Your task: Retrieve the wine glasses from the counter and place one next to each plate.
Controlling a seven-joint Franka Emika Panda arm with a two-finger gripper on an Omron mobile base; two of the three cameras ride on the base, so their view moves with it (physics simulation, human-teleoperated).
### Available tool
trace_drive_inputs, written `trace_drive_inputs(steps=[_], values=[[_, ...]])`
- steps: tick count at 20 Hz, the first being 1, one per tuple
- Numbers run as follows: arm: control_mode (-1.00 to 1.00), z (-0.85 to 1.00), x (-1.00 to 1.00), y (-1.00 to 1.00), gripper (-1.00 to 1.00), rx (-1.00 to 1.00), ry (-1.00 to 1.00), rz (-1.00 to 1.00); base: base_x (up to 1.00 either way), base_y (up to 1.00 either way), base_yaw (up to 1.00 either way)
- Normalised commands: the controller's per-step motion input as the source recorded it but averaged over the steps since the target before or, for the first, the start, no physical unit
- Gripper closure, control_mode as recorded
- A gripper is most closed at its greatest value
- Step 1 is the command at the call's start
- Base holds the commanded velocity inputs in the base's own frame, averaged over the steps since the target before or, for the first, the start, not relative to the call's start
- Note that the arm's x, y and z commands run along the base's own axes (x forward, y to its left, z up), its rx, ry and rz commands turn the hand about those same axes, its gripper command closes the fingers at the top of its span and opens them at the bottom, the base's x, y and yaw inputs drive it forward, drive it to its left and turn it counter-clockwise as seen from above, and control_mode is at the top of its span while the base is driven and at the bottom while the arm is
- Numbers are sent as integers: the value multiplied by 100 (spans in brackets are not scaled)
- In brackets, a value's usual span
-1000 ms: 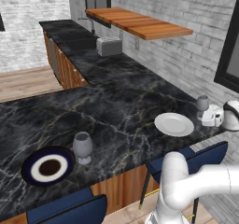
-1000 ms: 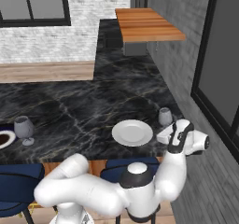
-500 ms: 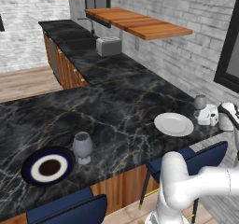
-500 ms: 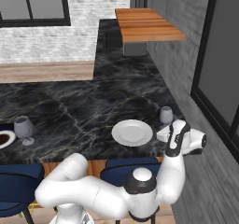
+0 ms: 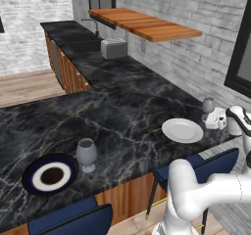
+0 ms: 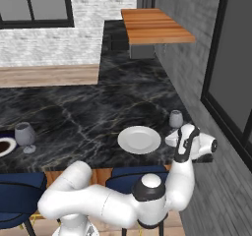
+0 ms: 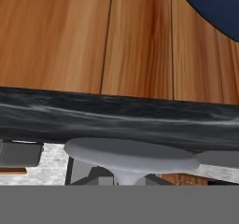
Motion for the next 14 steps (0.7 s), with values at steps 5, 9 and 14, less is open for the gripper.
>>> trace_drive_inputs(steps=[5, 9, 14], values=[[-100, -41, 6, 0, 100, -1, 0, 1, 0, 0, 0], [-100, -45, 2, 5, 100, -5, 0, 0, 0, 0, 0], [-100, -30, -15, 24, 100, -5, 0, 0, 0, 0, 0]])
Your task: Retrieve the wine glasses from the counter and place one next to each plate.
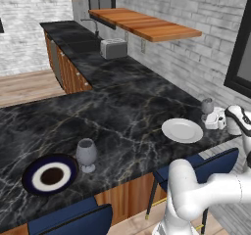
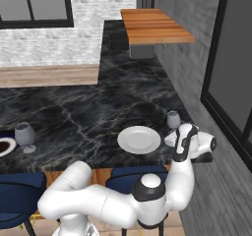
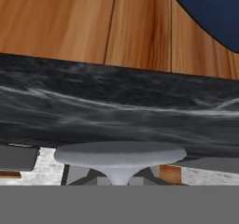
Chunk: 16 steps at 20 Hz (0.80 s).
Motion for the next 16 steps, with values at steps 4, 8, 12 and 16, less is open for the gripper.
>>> trace_drive_inputs(steps=[4, 8, 12, 16], values=[[-100, -24, -25, 43, 100, -7, 0, -9, 0, 0, 0], [-100, -17, -16, 28, -100, -3, 2, -14, 0, 0, 0], [-100, -2, -11, -2, -100, 0, 7, -8, 0, 0, 0], [-100, 0, 0, -19, -100, 0, 12, -7, 0, 0, 0]])
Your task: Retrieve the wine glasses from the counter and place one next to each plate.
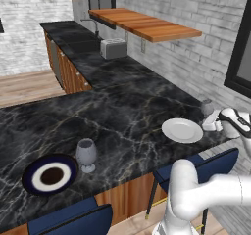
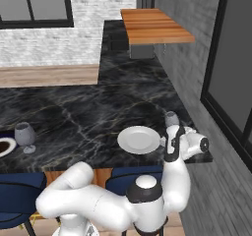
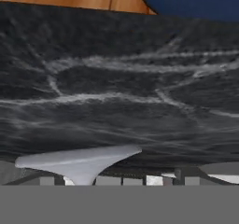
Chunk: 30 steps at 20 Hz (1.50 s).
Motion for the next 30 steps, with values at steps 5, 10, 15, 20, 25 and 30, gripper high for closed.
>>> trace_drive_inputs(steps=[5, 10, 15, 20, 25, 30], values=[[-100, 0, -4, -46, -100, 3, 9, -1, 0, 0, 0], [-100, 0, -26, -36, -100, 3, 4, 0, 0, 0, 0], [-100, 0, -88, 0, -100, 0, -8, -1, 0, 0, 0], [-100, 35, -100, 0, -100, 0, -14, -4, 0, 0, 0], [-100, 99, -99, 14, -100, 0, -14, 0, 0, 0, 0], [-100, 100, -100, 58, -100, 0, -13, 1, 0, 0, 0]])
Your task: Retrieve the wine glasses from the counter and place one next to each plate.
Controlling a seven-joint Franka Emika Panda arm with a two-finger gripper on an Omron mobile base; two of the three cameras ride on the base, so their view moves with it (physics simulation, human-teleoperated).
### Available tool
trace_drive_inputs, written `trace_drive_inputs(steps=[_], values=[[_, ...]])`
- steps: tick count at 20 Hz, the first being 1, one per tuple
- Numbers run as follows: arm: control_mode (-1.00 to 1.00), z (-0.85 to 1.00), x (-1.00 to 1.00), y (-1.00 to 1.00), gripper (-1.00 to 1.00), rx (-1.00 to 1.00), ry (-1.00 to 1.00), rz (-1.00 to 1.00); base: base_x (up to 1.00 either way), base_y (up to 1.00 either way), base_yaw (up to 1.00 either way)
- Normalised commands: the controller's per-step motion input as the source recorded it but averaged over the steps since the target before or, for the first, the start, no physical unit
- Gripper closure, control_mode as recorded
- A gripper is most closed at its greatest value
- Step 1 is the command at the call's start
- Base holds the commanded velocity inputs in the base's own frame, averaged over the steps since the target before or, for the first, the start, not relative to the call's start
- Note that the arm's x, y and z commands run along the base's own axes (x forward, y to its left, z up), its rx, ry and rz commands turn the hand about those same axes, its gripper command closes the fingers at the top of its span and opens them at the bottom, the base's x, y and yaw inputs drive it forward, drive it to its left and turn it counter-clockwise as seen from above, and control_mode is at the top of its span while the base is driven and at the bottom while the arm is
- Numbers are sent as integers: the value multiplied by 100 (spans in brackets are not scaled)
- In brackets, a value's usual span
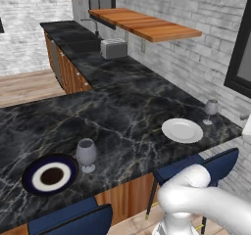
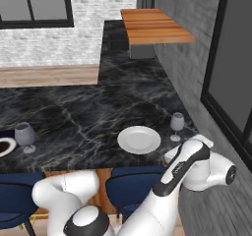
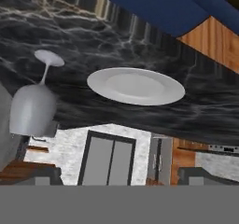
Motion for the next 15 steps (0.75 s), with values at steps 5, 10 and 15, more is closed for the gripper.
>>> trace_drive_inputs(steps=[5, 10, 15], values=[[-100, 100, -81, 99, -100, -4, -29, 7, 0, 0, 0], [-100, 100, -78, 97, -100, -2, -30, 13, 0, 0, 0], [-100, 97, -82, 96, -100, -5, -18, 19, 0, 0, 0]])
